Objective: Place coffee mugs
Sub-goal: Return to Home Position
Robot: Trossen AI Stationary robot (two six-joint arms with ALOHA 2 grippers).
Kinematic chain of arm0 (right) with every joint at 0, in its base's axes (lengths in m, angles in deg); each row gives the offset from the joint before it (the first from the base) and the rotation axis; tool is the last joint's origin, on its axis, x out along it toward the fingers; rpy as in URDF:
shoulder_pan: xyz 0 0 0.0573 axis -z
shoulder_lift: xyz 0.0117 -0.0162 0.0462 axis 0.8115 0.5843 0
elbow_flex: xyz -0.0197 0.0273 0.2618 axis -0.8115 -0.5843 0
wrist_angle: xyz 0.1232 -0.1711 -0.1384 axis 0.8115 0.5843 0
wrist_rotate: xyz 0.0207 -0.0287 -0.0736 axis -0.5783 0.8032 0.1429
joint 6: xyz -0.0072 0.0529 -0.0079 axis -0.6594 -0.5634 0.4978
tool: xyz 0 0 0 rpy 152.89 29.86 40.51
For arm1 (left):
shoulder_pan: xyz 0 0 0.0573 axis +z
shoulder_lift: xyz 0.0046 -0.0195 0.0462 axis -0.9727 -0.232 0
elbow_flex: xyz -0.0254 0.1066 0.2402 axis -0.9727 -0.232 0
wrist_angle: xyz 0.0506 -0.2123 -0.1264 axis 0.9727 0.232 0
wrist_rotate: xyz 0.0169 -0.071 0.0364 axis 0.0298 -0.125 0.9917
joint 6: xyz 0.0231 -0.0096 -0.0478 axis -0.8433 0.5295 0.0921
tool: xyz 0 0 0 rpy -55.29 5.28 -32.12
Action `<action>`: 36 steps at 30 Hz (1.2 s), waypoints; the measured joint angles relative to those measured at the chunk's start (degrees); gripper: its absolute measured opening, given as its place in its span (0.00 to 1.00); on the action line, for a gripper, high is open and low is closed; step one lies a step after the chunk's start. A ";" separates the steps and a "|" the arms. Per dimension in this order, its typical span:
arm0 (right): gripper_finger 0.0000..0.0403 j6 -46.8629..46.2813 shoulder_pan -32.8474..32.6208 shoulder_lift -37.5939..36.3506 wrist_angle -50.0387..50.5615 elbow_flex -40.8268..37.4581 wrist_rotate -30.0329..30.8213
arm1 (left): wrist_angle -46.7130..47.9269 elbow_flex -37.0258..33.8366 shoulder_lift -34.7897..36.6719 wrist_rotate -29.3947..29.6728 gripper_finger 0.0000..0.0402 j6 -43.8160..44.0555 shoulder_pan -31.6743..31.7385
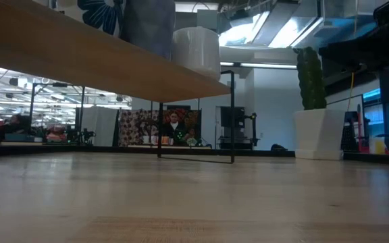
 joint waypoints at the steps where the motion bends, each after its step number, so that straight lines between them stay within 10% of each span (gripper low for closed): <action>1: 0.34 0.03 0.00 0.00 -0.05 0.00 -0.01 | 0.59 0.00 0.00 0.02 0.35 -0.34 0.00; 11: 0.34 0.16 0.00 0.02 2.11 0.00 0.07 | -0.76 0.00 0.00 -1.33 0.35 -3.21 0.00; 28: 0.34 1.76 0.00 0.13 2.43 0.02 0.07 | 15.75 0.00 0.00 43.53 0.35 -6.80 0.00; 36: 0.34 3.83 0.00 0.13 2.47 0.02 0.07 | 32.70 0.00 -0.02 44.65 0.35 5.27 -0.04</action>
